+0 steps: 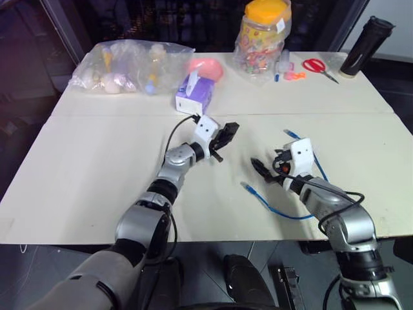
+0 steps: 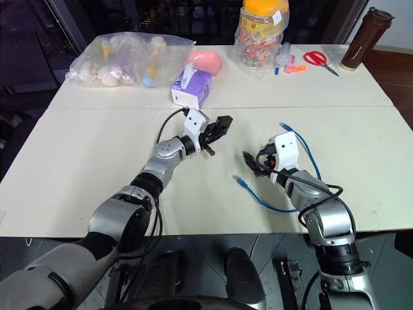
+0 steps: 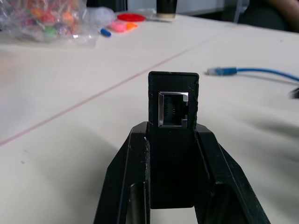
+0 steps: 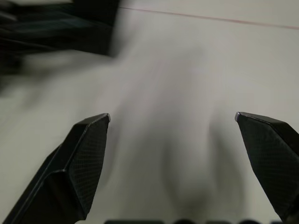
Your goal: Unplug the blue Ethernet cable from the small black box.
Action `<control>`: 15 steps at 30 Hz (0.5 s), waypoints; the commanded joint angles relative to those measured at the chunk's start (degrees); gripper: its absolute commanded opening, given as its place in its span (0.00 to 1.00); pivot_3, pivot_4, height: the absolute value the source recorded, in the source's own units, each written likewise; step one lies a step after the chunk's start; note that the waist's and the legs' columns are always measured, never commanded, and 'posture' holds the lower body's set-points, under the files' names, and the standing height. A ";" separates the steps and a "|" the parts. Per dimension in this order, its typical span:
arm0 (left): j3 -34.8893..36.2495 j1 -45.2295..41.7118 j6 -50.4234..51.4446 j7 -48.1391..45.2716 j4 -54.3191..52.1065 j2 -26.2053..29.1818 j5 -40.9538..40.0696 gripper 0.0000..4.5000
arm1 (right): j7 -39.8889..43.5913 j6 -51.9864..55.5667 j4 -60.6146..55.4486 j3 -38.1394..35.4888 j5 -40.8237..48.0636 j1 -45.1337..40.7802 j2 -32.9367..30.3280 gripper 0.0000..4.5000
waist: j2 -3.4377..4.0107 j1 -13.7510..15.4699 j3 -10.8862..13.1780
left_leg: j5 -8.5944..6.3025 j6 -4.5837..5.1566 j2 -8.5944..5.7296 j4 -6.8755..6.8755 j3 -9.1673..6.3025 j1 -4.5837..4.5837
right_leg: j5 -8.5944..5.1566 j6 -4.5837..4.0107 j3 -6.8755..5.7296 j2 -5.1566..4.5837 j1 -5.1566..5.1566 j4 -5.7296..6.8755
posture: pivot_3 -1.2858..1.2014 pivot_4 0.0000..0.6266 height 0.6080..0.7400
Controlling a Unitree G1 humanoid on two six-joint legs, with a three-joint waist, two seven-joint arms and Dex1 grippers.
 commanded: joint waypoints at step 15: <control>1.54 1.01 3.31 -7.98 -5.66 4.48 -2.00 1.00 | -0.52 0.27 -4.12 -5.29 -0.70 0.52 1.91 1.00 | 0.00 -0.02 0.00 | 0.00 0.00 0.01 -0.02 0.00 0.02 | -0.01 0.00 0.00 0.00 0.02 0.00 | 0.52 0.24 0.99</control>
